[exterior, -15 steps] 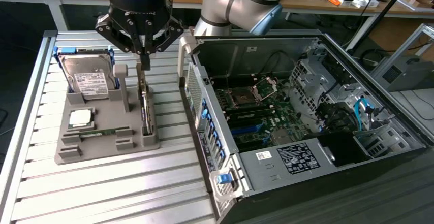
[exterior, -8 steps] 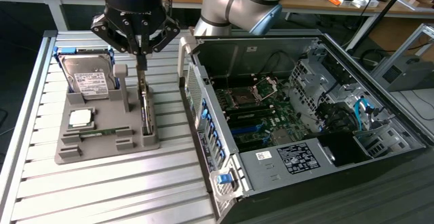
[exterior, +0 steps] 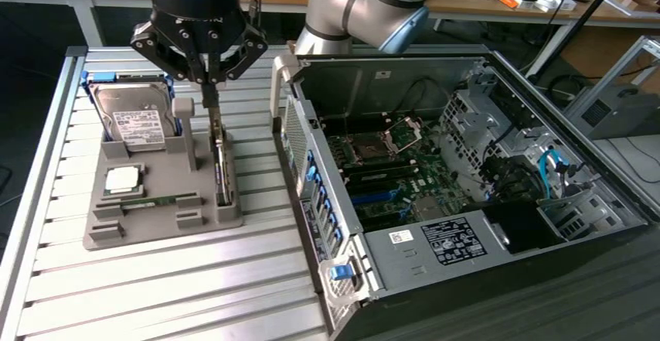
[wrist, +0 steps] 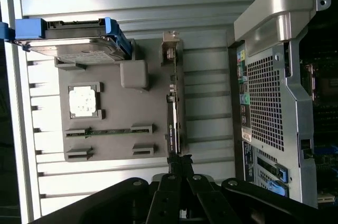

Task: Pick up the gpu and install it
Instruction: 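Reach for the gpu, then pick up the gpu and move the gpu toward the slot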

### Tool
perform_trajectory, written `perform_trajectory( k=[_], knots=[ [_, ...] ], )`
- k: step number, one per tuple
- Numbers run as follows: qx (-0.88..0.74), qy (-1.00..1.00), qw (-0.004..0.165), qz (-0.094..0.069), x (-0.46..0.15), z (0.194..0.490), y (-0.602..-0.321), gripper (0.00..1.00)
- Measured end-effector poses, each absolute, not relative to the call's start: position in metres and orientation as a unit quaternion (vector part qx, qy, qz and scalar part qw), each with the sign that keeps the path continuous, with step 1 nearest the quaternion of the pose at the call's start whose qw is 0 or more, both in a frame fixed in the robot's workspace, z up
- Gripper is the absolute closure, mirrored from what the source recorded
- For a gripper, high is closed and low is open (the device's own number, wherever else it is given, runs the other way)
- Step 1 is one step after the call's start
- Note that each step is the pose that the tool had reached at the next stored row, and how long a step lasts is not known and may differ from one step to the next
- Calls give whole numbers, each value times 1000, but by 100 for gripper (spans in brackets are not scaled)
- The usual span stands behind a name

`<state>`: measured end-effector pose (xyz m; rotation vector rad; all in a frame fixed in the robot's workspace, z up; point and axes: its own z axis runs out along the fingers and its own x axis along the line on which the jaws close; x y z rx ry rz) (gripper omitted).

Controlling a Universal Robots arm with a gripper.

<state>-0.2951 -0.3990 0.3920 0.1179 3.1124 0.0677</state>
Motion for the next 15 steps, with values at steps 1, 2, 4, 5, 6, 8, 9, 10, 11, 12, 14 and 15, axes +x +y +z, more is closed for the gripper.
perform_trajectory(
  k=[1, 2, 4, 5, 6, 8, 9, 10, 11, 12, 14, 15],
  knots=[
    [38, 999, 13, 22, -296, 392, -399, 89],
    [38, 999, 13, 22, -296, 392, -399, 89],
    [38, 999, 13, 22, -296, 392, -399, 89],
    [38, 999, 13, 22, -296, 392, -399, 89],
    [38, 999, 13, 22, -296, 392, -399, 89],
    [38, 999, 13, 22, -296, 392, -399, 89],
    [38, 999, 13, 22, -296, 392, -399, 89],
    [38, 999, 13, 22, -296, 392, -399, 89],
    [38, 999, 13, 22, -296, 392, -399, 89],
    [38, 999, 13, 22, -296, 392, -399, 89],
    [38, 999, 13, 22, -296, 392, -399, 89],
    [38, 999, 13, 22, -296, 392, -399, 89]
  ],
)
